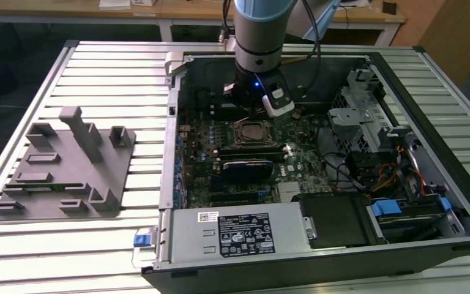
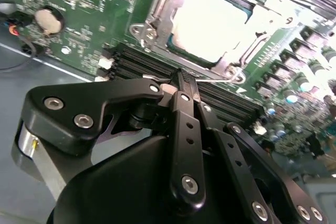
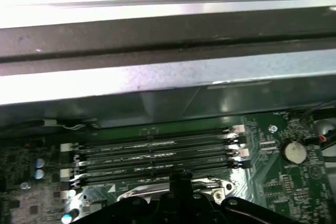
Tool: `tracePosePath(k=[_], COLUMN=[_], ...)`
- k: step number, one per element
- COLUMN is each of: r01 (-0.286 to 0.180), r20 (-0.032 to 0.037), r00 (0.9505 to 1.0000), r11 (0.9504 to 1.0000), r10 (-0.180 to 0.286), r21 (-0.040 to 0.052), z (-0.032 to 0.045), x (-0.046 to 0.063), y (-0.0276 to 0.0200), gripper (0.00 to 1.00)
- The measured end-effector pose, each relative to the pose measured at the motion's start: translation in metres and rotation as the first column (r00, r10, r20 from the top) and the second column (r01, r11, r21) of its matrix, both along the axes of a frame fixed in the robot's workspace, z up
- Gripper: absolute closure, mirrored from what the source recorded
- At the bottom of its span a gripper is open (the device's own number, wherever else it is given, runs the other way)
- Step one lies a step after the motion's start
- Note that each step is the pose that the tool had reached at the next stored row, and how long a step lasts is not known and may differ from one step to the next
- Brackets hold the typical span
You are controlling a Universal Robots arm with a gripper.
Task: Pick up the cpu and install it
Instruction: 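Install the first cpu locking lever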
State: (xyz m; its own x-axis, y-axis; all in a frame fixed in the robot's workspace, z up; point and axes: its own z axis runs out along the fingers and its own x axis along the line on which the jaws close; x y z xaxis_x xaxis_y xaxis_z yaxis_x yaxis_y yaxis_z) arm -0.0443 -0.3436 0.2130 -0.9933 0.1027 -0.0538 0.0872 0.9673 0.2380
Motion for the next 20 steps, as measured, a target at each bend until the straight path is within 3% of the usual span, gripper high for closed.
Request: tracePosePath(k=[2,4,6,12,20], r01=[0.000,0.000,0.002,0.066,0.086], r20=[0.0186,0.0266,0.0282,0.0282,0.0285], r00=[0.9998,0.9996,0.9996,0.9974,0.9959], r11=[1.0000,1.0000,1.0000,0.9978,0.9963], r10=[0.000,0.000,-0.002,-0.066,-0.085], r21=[0.0001,0.0001,0.0002,0.0000,0.0001], z=[-0.0008,-0.0014,-0.0020,-0.0036,-0.0042], x=[0.0000,-0.0001,-0.0001,-0.0010,-0.0084], y=[0.0000,0.0000,0.0000,0.0012,0.0049], gripper=[0.89,0.89,0.89,0.89,0.89])
